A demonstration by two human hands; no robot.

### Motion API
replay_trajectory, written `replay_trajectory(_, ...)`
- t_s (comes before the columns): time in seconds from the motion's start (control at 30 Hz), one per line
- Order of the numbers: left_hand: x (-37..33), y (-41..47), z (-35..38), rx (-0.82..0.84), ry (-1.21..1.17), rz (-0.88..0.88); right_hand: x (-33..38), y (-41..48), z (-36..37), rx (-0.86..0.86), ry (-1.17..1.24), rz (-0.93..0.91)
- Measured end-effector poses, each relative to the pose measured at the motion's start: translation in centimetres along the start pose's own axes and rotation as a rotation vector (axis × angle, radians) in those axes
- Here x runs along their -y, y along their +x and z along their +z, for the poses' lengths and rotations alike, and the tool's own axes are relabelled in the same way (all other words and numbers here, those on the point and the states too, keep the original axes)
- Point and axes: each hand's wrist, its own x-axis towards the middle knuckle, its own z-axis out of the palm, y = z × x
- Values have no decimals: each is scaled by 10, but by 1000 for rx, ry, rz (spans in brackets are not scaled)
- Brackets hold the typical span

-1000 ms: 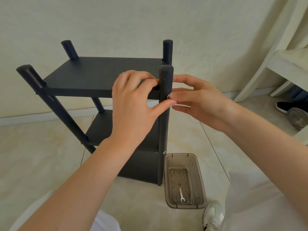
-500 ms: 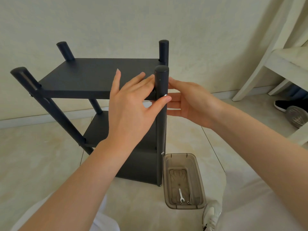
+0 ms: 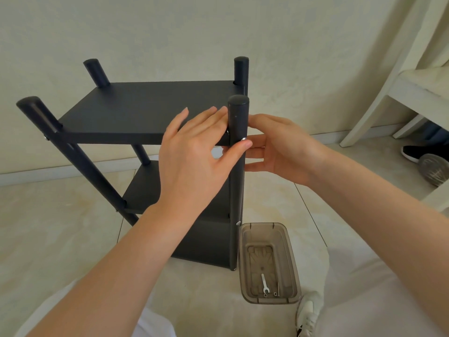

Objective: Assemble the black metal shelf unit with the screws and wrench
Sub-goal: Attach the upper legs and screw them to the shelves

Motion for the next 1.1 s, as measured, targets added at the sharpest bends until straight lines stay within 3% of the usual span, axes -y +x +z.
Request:
replay_trajectory(0.53,-3,-4,-1,-11,-18,4,-16,-1,-20,-17,6,29)
replay_trajectory(0.77,-4,-5,2,-44,4,16,-76,29,-53,83,-230,418)
replay_trajectory(1.03,-4,-5,1,-55,3,35,-203,41,-77,43,-404,714)
replay_trajectory(1.1,-5,-5,2,-58,9,36,-234,38,-78,105,-512,756)
